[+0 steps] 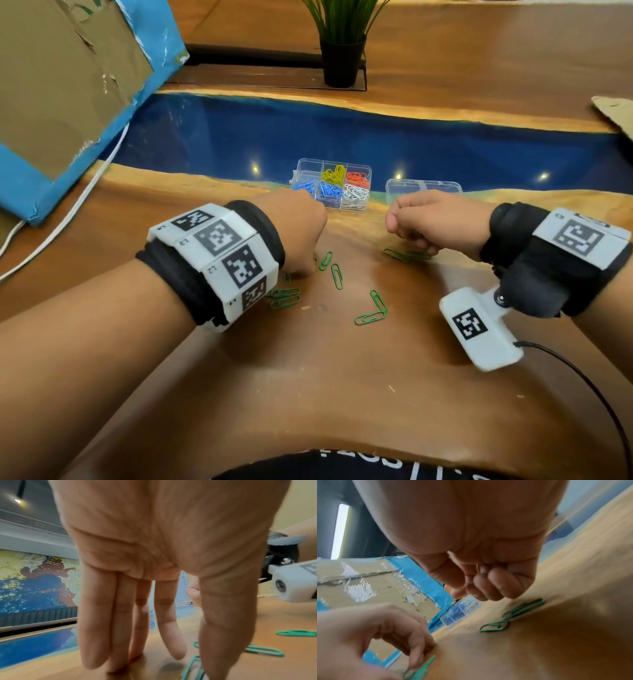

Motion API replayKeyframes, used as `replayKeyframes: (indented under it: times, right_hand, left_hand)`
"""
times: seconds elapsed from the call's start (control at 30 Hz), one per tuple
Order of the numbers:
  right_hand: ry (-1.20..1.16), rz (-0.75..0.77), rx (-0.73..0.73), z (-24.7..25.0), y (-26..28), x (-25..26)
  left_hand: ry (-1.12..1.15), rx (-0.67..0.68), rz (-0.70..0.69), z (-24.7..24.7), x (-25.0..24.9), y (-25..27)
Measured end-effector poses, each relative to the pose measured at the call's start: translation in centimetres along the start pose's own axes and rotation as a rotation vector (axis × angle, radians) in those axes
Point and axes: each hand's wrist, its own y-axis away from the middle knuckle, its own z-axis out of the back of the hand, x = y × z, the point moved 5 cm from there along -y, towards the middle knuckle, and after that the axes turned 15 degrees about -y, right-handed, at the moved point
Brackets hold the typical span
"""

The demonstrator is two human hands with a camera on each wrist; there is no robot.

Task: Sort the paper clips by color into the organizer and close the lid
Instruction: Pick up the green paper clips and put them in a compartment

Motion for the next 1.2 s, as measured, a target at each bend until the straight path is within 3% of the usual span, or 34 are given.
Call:
replayKeyframes:
  times: [0.1, 0.27, 0.63, 0.77, 0.87, 0.97, 1.07, 1.2]
  right_hand:
    - [0.254, 0.069, -0.042, 0.1, 0.4, 0.3]
    - [0.528, 0.041, -0.067, -0.6, 0.8, 0.3]
    - [0.523, 0.053, -0.009, -1.7, 0.7, 0.8]
    - [0.327, 0.070, 0.033, -1.0, 0.8, 0.7]
    - [-0.149, 0.029, 0.069, -0.3, 0.9, 0.3]
    - [-0.527, 0.016, 0.094, 0.4, 1.3, -0.5]
    - [-0.679, 0.021, 0.116, 1.1, 1.7, -1.4]
    - [-0.728, -0.013, 0.035, 2.3, 1.7, -2.6]
  left_hand:
    - [0.008, 0.000, 0.008, -0.1, 0.2, -0.2]
    - [-0.001, -0.004, 0.012, 0.0, 0.1, -0.3]
    - [-0.026, 0.003, 0.039, 0.0, 0.1, -0.3]
    - [-0.014, -0.011, 0.034, 0.0, 0.1, -0.3]
    - [0.051, -0.031, 0.025, -0.1, 0.1, -0.3]
    - [0.269, -0.074, 0.016, -0.1, 0.6, -0.1]
    - [0.463, -0.121, 0.012, -0.3, 1.2, -0.1]
    - [0.783, -0.085, 0.002, -0.9, 1.3, -0.4]
